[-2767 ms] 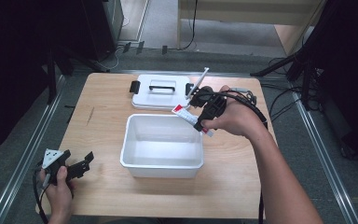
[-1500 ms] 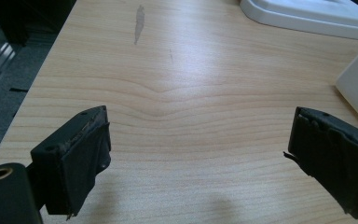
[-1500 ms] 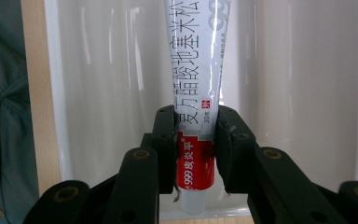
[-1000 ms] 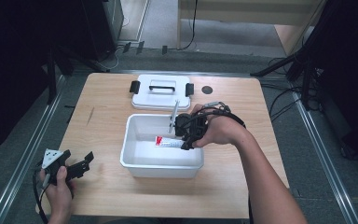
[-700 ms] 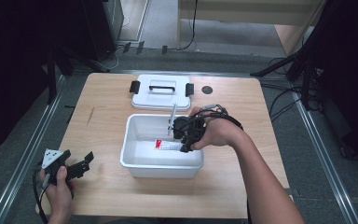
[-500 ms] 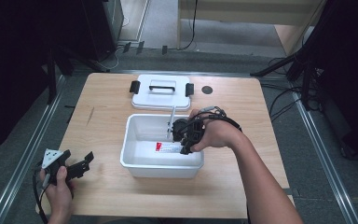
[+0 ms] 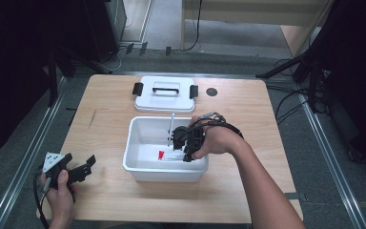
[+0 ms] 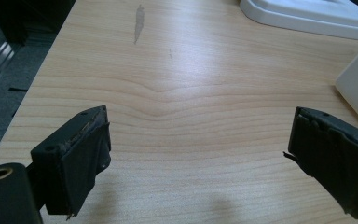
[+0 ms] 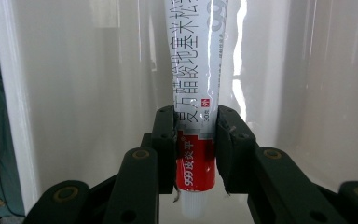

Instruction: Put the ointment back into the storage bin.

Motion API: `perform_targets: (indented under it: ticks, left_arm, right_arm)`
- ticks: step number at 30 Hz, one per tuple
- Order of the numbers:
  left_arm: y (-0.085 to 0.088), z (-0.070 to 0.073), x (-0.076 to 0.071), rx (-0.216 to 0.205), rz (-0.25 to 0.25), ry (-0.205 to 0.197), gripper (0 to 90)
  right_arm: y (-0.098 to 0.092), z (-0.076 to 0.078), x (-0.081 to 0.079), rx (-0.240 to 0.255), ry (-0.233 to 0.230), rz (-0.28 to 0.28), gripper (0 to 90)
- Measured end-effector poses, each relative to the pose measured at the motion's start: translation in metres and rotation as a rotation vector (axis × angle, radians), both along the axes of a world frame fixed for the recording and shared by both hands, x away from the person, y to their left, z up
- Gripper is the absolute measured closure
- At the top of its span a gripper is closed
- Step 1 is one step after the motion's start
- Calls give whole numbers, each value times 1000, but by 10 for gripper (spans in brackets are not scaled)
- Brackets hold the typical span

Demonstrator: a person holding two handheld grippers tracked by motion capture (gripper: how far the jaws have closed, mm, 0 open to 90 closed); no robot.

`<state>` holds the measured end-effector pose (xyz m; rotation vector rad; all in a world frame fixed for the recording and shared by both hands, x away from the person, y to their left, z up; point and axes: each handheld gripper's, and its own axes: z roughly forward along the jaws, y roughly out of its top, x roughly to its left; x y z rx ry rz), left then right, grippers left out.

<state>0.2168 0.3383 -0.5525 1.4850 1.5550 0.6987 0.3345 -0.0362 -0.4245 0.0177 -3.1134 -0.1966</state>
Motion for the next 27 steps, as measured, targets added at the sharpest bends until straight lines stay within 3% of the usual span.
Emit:
perform_targets:
  ticks: [7,27]
  left_arm:
    - [0,0,0,-3,0,2,62]
    - [0,0,0,-5,-1,5,62]
  right_arm:
    - [5,-5,-2,-32,3,-4,721]
    - [6,-10,-4,-56,6,-12,721]
